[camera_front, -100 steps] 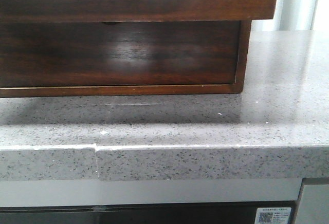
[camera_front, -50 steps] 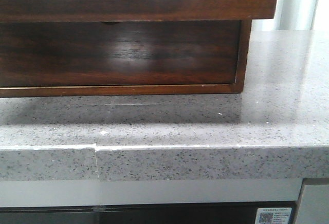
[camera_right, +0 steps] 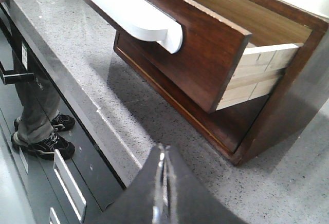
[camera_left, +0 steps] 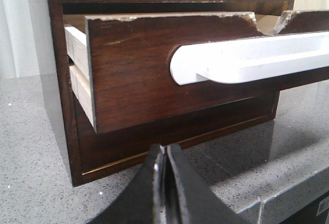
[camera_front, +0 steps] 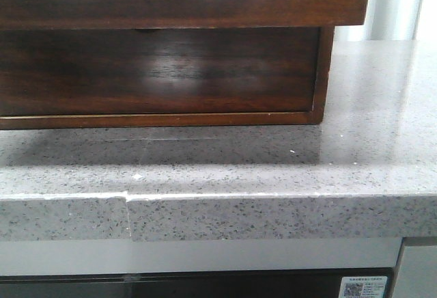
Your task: Put scissors in drawer with both arms
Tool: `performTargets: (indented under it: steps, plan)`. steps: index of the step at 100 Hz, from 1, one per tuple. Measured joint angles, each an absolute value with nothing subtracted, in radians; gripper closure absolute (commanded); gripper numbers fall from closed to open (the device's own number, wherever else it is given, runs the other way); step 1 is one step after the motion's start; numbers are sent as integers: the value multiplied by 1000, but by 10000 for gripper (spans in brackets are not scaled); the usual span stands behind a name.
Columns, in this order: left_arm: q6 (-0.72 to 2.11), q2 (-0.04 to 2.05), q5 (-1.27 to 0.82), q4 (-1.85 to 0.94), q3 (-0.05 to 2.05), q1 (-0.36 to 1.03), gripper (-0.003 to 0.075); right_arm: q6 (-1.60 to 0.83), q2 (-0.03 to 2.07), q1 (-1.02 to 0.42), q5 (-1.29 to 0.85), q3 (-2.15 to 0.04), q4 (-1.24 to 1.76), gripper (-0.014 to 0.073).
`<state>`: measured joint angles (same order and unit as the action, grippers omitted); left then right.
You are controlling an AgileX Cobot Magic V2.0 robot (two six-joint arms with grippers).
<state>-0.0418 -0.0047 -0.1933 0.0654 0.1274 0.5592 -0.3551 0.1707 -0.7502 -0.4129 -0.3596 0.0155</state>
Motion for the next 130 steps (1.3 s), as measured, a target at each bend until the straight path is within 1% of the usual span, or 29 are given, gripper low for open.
performTargets:
  steps: [22, 43, 52, 99, 114, 130]
  plan:
    - [-42, -5, -188, 65, 122, 559, 742, -355, 171, -750, -413, -360, 16, 635]
    - [-42, -5, -184, 65, 41, 539, 742, -355, 171, -750, -413, -360, 16, 635]
    - [-42, -5, -187, 65, -1, 485, 742, -355, 171, -750, -413, -360, 16, 635]
    - [-42, -5, -148, 33, -1, 124, 742, -349, 171, -750, -411, -360, 16, 635]
    - [-42, -5, -146, 0, -1, 51, 742, -349, 171, -750, -411, -360, 16, 635]
    - [-42, -5, -157, -7, -1, 35, 742, -349, 171, -750, -411, -360, 16, 635]
